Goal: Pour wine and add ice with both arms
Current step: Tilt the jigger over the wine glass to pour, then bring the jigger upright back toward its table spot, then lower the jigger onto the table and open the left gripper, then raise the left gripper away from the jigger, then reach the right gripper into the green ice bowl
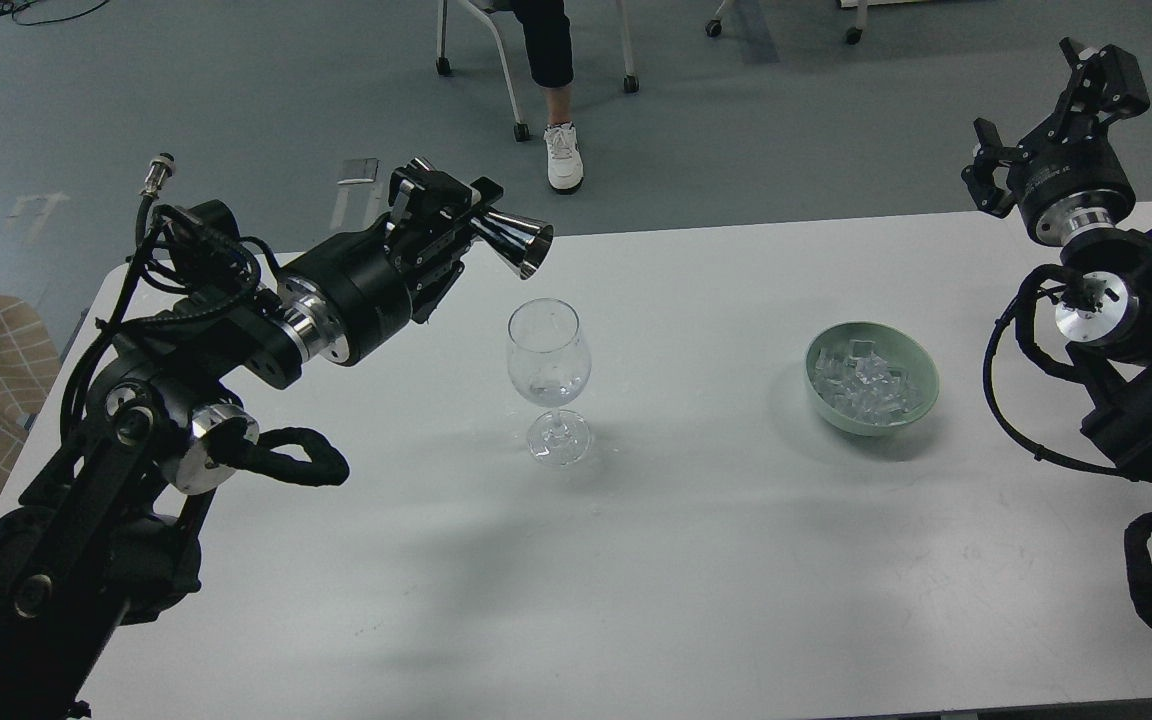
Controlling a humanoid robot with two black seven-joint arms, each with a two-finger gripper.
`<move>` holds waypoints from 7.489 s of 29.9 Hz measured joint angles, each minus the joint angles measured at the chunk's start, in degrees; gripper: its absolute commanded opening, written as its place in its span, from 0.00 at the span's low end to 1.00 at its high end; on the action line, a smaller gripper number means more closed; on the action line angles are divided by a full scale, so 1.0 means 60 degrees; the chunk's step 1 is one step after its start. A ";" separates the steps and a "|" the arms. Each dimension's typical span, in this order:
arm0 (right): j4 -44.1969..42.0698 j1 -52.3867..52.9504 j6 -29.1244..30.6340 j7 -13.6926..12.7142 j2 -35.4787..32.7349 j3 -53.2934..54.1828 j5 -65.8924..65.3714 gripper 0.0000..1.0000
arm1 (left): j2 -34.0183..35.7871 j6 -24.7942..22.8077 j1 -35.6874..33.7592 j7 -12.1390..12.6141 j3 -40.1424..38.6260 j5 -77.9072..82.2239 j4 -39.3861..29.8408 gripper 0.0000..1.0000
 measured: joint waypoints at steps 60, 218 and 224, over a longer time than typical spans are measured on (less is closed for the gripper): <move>0.0400 -0.0174 -0.0523 0.0000 0.0053 -0.0114 -0.0058 1.00 | -0.2228 0.1572 0.1090 -0.0615 -0.6273 -1.0626 0.5892 0.09; 0.2027 0.2006 -0.0490 -0.0465 -0.3018 -0.5253 -0.3935 1.00 | 0.0690 0.1693 -0.2524 -0.2995 -0.3187 -0.8883 0.6643 0.94; 0.2533 0.2928 -0.0485 -0.0435 -0.3485 -0.6456 -0.6438 1.00 | 0.0789 0.1583 -0.2466 -0.3642 -0.2689 -0.8278 0.6447 0.96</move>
